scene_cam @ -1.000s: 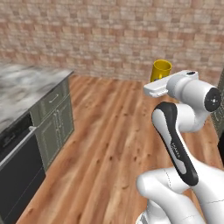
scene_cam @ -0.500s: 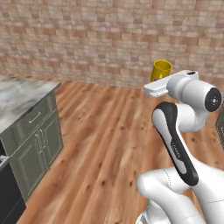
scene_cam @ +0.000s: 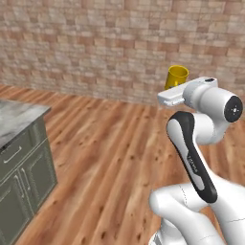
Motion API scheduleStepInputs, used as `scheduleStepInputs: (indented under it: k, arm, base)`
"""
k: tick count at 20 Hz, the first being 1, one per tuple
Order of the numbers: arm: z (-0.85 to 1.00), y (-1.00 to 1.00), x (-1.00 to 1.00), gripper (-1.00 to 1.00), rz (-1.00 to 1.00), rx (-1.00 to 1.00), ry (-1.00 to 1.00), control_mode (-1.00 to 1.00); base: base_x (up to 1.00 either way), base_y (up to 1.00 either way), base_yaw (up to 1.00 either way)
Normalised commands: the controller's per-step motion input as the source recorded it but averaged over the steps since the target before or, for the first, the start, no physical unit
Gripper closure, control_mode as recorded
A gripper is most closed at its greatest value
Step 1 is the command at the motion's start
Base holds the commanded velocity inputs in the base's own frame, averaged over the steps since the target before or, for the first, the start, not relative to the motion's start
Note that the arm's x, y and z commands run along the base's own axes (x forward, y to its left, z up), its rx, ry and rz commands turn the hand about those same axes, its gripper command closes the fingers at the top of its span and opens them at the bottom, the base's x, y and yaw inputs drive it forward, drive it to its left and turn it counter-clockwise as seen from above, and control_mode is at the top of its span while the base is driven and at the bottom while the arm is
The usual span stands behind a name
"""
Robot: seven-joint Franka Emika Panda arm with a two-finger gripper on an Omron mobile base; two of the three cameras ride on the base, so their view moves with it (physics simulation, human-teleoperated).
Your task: Open the cabinet directly in front. Then move the wine and the mug to the dining counter with the candle on it.
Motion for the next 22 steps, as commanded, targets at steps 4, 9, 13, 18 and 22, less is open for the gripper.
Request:
scheduleStepInputs:
  k: [4,9,13,18,22]
  arm:
    - [0.0,0.0,0.0,1.0,0.0,0.0,0.0,1.0]
    - [0.0,0.0,0.0,1.0,0.0,0.0,0.0,1.0]
    - [0.0,0.0,0.0,1.0,0.0,0.0,0.0,1.0]
    - [0.0,0.0,0.0,1.0,0.0,0.0,0.0,1.0]
    - [0.0,0.0,0.0,1.0,0.0,0.0,0.0,1.0]
  base:
    - [1.0,-0.25,0.1]
    - [1.0,-0.26,0.13]
    - [1.0,-0.3,0.14]
    - [1.0,-0.08,0.23]
    - [1.0,-0.02,0.5]
